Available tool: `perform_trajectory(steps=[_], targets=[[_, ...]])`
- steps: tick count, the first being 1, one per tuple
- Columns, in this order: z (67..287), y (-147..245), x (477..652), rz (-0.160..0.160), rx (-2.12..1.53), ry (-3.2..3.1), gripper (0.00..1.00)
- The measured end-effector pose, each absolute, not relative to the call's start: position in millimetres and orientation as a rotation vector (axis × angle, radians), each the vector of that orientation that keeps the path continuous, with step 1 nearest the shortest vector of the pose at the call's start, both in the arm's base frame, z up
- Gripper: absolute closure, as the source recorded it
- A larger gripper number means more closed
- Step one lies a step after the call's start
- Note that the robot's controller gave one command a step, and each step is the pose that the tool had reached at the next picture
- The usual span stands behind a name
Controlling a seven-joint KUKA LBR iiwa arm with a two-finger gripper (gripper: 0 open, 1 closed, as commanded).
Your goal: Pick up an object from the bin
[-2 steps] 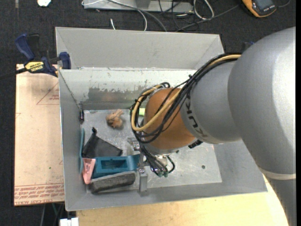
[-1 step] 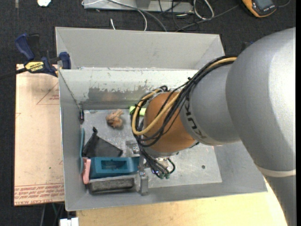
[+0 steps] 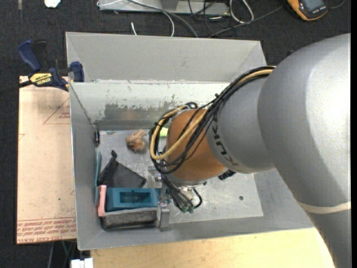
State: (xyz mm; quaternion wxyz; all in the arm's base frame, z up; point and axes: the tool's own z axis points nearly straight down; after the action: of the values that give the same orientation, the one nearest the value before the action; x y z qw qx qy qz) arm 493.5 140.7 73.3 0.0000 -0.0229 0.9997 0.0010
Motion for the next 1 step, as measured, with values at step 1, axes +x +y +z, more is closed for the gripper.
perform_trajectory(steps=[1], targets=[[70.7, 173.3, 496.1, 0.002, -0.163, 3.135, 0.0]])
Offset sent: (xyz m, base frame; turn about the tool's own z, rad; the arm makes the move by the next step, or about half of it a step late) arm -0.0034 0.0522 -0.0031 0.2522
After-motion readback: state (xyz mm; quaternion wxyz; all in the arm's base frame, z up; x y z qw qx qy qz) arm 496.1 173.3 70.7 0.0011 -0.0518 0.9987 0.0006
